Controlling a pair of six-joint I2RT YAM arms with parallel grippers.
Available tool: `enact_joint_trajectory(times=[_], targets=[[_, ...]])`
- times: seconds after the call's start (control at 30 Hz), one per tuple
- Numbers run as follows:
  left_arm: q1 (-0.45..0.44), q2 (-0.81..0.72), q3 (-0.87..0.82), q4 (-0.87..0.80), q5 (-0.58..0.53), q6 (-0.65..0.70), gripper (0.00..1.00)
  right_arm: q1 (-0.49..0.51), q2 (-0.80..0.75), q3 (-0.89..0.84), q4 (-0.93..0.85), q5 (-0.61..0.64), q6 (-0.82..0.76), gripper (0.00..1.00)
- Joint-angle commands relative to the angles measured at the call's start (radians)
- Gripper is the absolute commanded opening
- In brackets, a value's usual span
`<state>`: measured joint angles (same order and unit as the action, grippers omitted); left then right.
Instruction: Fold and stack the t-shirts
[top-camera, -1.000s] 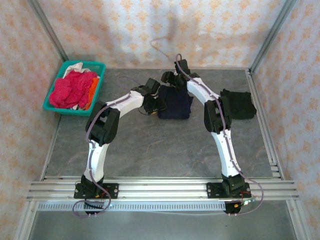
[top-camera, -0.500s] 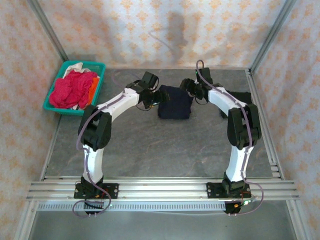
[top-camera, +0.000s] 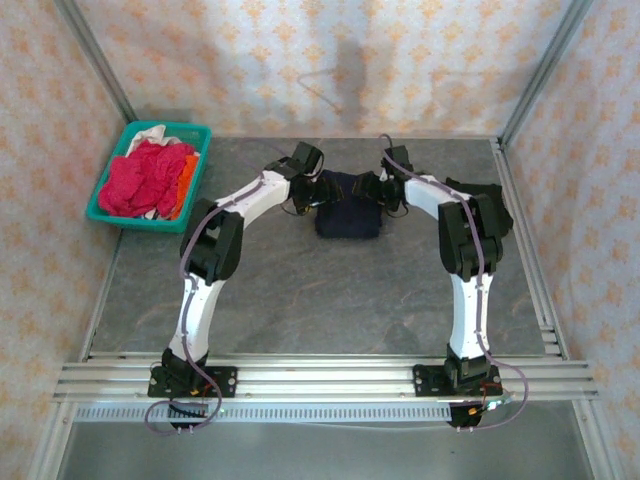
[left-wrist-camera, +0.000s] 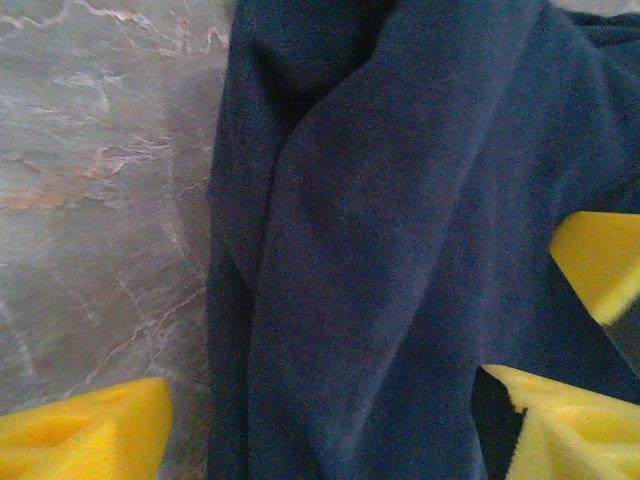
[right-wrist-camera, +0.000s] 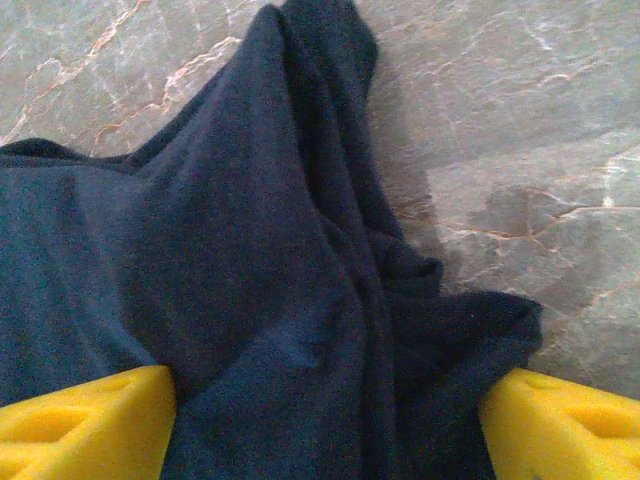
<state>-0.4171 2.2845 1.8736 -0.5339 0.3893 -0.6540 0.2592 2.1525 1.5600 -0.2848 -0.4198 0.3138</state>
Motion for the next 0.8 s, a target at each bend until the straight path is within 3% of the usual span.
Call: enact_joint_trajectory(times=[0.0, 0.1, 0.27, 0.3, 0.43, 0.47, 0.57, 0.67, 0.73, 0.77], targets=[[0.003, 0.035, 0.055, -0.028, 0.032, -0.002, 0.76, 0.005, 0.027, 0.041, -0.025, -0.061, -0.023, 0.69], [0.004, 0.058, 0.067, -0.023, 0.049, -0.009, 0.74, 0.006, 0.021, 0.024, 0.02, -0.134, 0.002, 0.47], [0.003, 0.067, 0.06, -0.008, 0.065, -0.018, 0.73, 0.004, 0.007, 0.009, 0.076, -0.226, 0.041, 0.28], [0.002, 0.067, 0.059, -0.004, 0.069, -0.021, 0.73, 0.002, 0.007, 0.009, 0.087, -0.252, 0.052, 0.19], [0.002, 0.063, 0.05, 0.005, 0.073, -0.027, 0.73, -0.009, 0.017, 0.005, 0.145, -0.354, 0.105, 0.09], [0.003, 0.06, 0.049, 0.006, 0.072, -0.027, 0.73, -0.01, 0.013, 0.001, 0.144, -0.346, 0.104, 0.0], [0.003, 0.052, 0.049, 0.003, 0.069, -0.024, 0.73, -0.024, 0.0, -0.018, 0.141, -0.319, 0.109, 0.0], [0.005, 0.041, 0.038, 0.003, 0.063, -0.019, 0.73, -0.044, -0.013, -0.057, 0.171, -0.326, 0.137, 0.27], [0.006, 0.029, 0.026, 0.007, 0.058, -0.016, 0.73, -0.055, -0.032, -0.083, 0.178, -0.314, 0.141, 0.62], [0.006, 0.022, 0.019, 0.008, 0.056, -0.015, 0.73, -0.058, -0.05, -0.097, 0.178, -0.293, 0.133, 0.72]])
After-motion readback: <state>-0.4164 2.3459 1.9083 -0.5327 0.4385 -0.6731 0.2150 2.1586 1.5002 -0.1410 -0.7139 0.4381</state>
